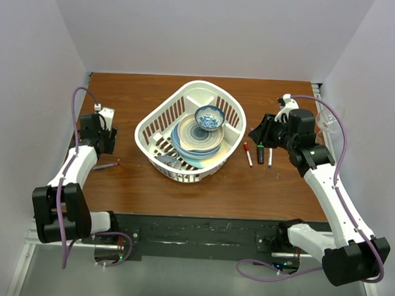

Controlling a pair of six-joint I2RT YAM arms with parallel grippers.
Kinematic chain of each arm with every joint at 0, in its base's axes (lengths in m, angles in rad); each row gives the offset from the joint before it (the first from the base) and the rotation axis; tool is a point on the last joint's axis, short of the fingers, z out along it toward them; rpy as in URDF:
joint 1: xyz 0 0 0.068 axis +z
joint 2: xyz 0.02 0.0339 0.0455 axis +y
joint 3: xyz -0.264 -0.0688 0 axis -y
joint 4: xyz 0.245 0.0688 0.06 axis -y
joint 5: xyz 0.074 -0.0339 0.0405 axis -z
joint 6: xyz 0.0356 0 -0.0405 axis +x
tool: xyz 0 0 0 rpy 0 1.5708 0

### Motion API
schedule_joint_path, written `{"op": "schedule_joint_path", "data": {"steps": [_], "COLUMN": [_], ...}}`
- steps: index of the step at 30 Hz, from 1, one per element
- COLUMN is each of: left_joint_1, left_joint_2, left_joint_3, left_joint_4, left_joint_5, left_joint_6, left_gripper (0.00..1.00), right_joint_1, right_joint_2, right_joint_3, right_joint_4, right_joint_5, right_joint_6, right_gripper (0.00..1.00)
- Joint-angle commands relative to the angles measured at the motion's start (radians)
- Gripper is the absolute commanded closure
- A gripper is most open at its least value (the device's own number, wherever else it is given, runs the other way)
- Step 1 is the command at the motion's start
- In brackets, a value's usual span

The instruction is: Insert the pens into the pen caps

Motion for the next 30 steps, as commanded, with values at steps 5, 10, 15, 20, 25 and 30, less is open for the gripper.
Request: {"op": "schedule_joint_path", "data": {"steps": [5, 10, 15, 20, 25, 30], "left_joint_1": [0.005, 0.005, 0.006, 0.006, 0.003, 0.005], "left_joint_2": [0.007, -0.007, -0.031, -0.033, -0.013, 0.062], "left_joint_3": [-0.068, -0.082, -0.140, -0.149, -0.157, -0.104], "left_joint_4": [-0.027, -0.045, -0.022, -0.005, 0.032, 0.003], "left_joint_5": [0.075, 0.079, 0.104, 0.080, 0.052, 0.099], "left_joint_6": [0.118, 0.129, 0.117, 0.120, 0.126, 0.118], "left_gripper": [0.30, 0.30, 0.30, 0.29, 0.30, 0.34], "right_joint_1": [-0.005, -0.005, -0.005, -0.006, -0.005, -0.006], "right_joint_2": [-0.024, -0.033, -0.041, -0.046, -0.050, -0.052], "right_joint_3": [0.004, -0.003, 0.004, 0.004, 0.014, 0.020], "right_joint_4": [0.041, 0.035, 0.024, 0.021, 0.009, 0.001], "right_joint_5": [-0.034, -0.025, -0.025, -0.028, -0.025, -0.002], "right_joint_6": [-0.003, -0.007, -0.015, -0.017, -0.021, -0.033], "right_gripper": [0.60, 0.59, 0.59, 0.59, 0.59, 0.59]}}
